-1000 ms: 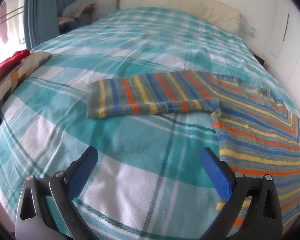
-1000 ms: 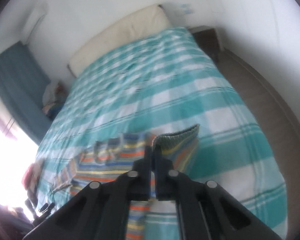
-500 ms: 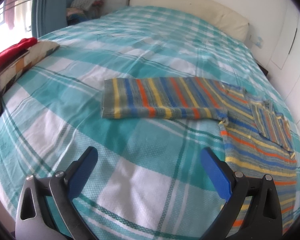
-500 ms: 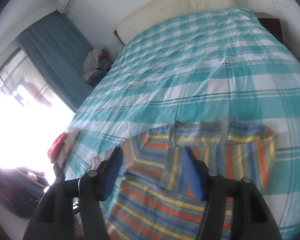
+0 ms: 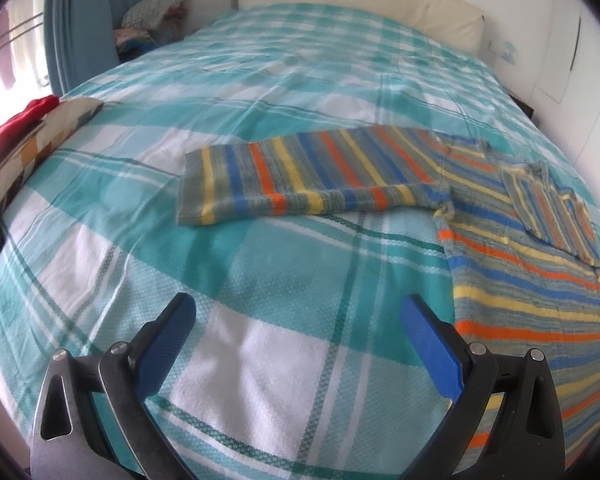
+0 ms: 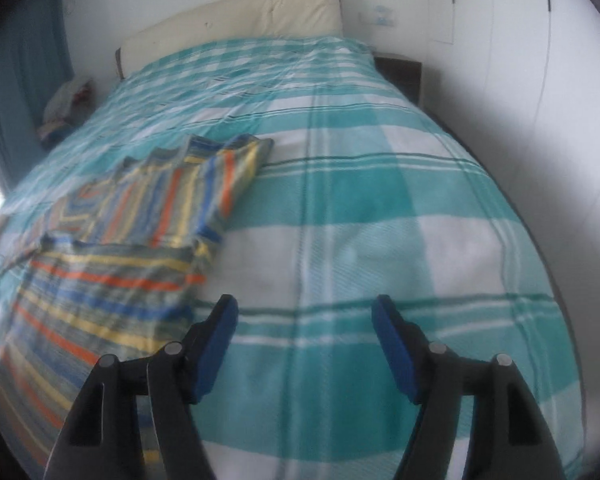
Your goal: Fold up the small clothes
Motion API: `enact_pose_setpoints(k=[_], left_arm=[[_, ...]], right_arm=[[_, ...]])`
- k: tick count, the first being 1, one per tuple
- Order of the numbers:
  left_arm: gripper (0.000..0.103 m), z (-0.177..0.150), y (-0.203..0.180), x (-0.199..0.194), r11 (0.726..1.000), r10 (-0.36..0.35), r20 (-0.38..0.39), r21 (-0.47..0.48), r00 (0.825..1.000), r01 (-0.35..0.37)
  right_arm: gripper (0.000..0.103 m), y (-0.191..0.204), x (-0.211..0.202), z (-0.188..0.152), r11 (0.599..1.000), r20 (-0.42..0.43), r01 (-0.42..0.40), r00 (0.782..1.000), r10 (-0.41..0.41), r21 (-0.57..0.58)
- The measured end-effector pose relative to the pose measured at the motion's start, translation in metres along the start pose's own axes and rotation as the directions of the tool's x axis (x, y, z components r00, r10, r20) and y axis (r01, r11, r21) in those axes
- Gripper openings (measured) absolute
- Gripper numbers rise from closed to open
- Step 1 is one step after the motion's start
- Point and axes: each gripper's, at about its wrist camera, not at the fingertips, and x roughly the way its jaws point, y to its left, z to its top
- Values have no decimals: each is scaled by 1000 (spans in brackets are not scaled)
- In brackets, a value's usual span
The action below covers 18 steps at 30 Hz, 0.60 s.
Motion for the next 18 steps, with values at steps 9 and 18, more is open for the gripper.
enact_pose_setpoints(k=[9,18], left_arm=[[102,-4,-11,1,998,33,6,56,999,-33],[102,-2,-6,-4,1000,-1,2,26,1000,1]], right_arm=[[85,-39,15,-29,989,-10,46,999,-45,143],[96,-29,23,-28,993,-31,44,999,-41,113]])
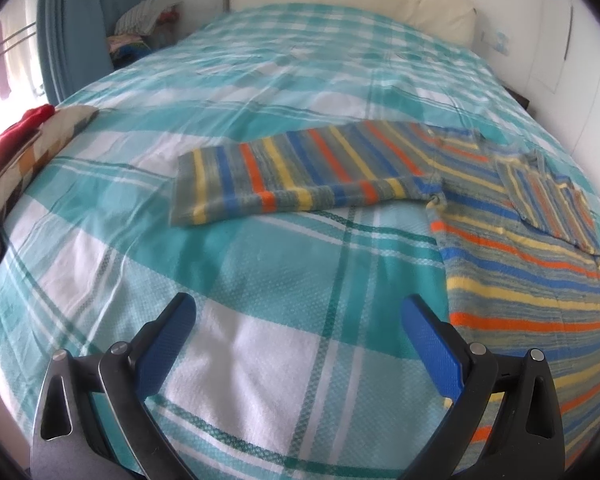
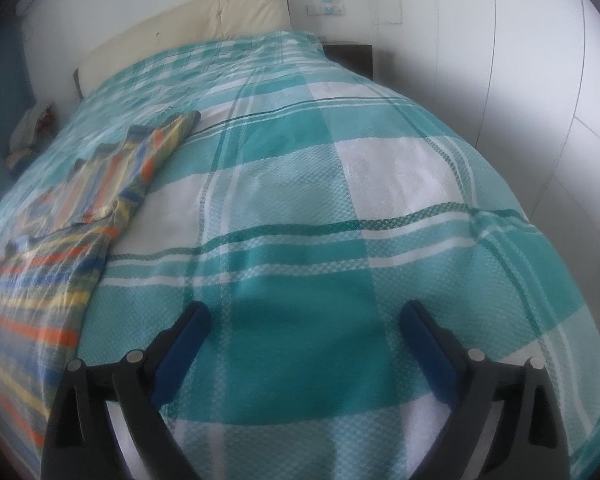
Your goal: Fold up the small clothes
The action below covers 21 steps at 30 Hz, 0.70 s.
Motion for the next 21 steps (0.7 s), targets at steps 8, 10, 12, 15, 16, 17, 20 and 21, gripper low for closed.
enact_pose_setpoints(k=[8,10,12,15,16,17,20,21], left_arm=[[102,0,4,-2,1000,-4,0,-20,1000,4],[102,0,5,-2,1000,-4,-2,-24,1000,4],[102,0,5,-2,1000,-2,-3,-25,1000,2],[102,0,6,-2,1000,-3,-2,-25,1000,3],[102,0,6,-1,1000,-3,-2,-25,1000,3],[102,0,6,-1,1000,-3,-2,-25,1000,3],[102,0,6,-1,1000,-3,-2,-25,1000,3],[102,0,6,-1,1000,-3,-3,-26,1000,3]], right_arm=[[98,1,0,0,1000,-1,-1,1000,1,-1],[98,1,0,0,1000,-1,-1,1000,1,-1],[98,1,0,0,1000,-2,-1,1000,1,-1],[98,1,0,0,1000,-1,-1,1000,1,-1],[98,1,0,0,1000,-2,-1,1000,1,-1],[99,1,0,0,1000,-2,-1,1000,1,-1],[99,2,0,0,1000,-2,0,1000,0,-2],[99,1,0,0,1000,-2,-1,1000,1,-1]])
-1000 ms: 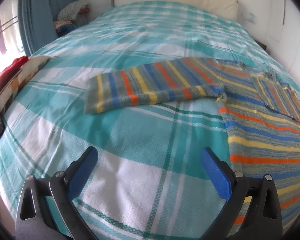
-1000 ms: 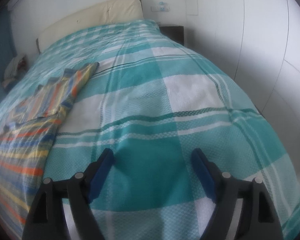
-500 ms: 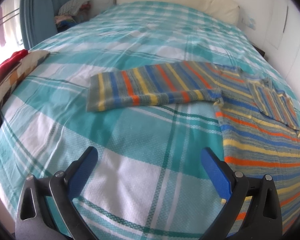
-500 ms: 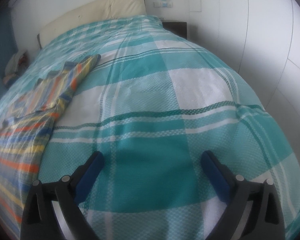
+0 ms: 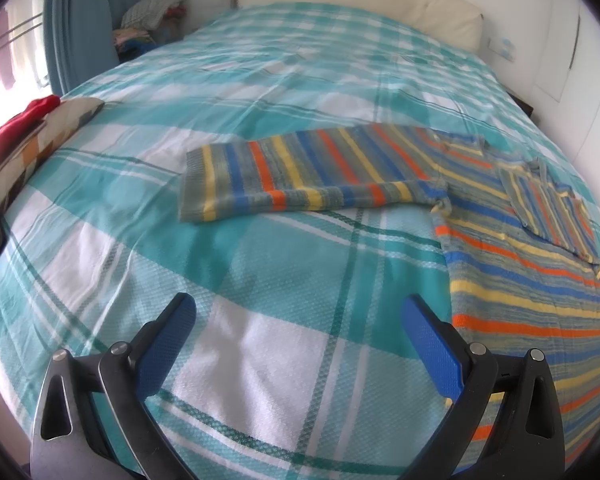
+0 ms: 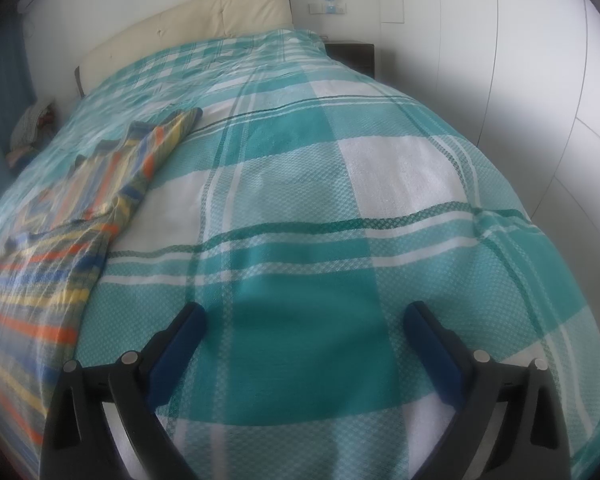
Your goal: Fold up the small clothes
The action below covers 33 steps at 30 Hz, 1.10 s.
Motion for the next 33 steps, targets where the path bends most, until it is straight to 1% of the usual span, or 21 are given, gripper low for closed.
enact_pose_setpoints(k=[33], left_arm=[[102,0,7,1,1000,2,-6,-10,1000,-2]], right_arm=[[99,0,0,0,1000,0,-2,1000,2,-1]])
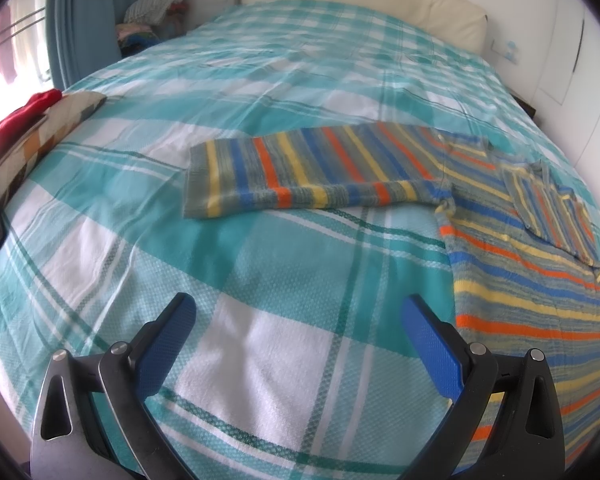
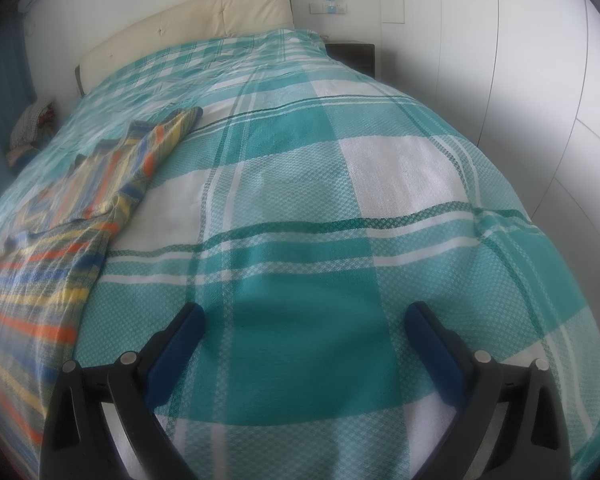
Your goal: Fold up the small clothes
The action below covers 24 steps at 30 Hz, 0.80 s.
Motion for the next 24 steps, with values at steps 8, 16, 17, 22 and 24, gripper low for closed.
enact_pose_setpoints(k=[8,16,17,22,24], left_arm=[[102,-2,2,1,1000,-3,-7,-7,1000,3],[102,-4,0,4,1000,-1,-17,-5,1000,1],[102,-4,-1,5,1000,0,-19,-3,1000,0],[102,-2,1,6,1000,-23,-42,-8,999,23],[102,9,19,4,995,-81,-47,-55,996,79]], right_arm=[[99,0,0,0,1000,0,0,1000,0,0],[99,0,0,0,1000,0,0,1000,0,-1],[100,0,0,0,1000,0,0,1000,0,-1],[100,0,0,0,1000,0,0,1000,0,-1],[100,0,0,0,1000,0,0,1000,0,-1]])
